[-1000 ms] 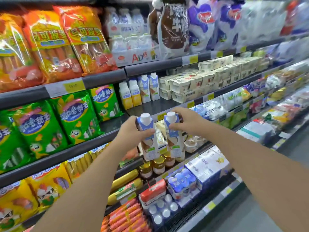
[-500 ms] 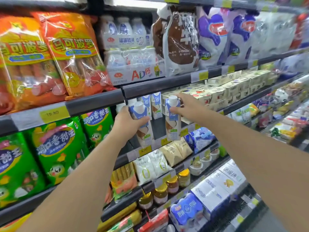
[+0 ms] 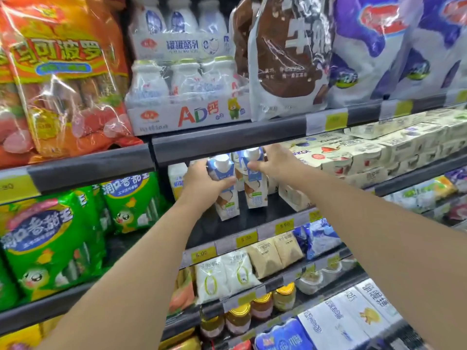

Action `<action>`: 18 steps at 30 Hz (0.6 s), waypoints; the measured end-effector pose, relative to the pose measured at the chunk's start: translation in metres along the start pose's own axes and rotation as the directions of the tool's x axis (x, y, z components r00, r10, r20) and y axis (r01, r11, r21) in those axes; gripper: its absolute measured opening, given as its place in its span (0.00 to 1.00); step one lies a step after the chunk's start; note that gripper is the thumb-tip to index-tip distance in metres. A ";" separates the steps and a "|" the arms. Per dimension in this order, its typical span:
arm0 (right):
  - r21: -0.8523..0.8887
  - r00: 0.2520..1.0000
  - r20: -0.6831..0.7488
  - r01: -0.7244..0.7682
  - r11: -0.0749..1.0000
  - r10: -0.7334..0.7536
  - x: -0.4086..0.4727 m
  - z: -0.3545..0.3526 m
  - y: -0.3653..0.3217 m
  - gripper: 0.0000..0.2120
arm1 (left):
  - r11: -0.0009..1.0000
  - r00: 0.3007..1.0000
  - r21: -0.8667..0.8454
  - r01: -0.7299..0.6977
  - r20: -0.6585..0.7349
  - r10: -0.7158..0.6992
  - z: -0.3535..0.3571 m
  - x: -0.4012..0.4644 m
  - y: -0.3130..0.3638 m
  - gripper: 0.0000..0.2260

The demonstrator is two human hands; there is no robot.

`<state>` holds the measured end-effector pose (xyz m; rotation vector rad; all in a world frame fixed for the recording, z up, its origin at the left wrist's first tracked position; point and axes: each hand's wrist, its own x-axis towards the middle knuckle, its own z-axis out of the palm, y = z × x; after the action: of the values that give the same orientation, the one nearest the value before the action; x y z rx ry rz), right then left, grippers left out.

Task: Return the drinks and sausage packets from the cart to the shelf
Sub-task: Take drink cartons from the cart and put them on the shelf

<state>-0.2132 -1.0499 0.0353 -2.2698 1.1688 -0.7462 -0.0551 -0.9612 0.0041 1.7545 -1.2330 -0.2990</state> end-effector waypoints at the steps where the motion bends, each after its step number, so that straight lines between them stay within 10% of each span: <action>1: -0.010 1.000 0.012 0.001 1.000 -0.001 0.005 0.000 0.002 0.15 | 1.000 1.000 0.012 0.005 -0.018 -0.004 0.005 0.004 0.002 0.17; 18: -0.289 0.978 0.207 0.068 0.955 -0.007 0.035 -0.013 0.012 0.19 | 0.965 0.991 0.234 0.117 0.040 -0.129 0.018 0.026 0.001 0.24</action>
<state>-0.2113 -1.0869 0.0461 -2.5476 1.2068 -0.3571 -0.0554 -0.9927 0.0025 2.0404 -1.2396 -0.2859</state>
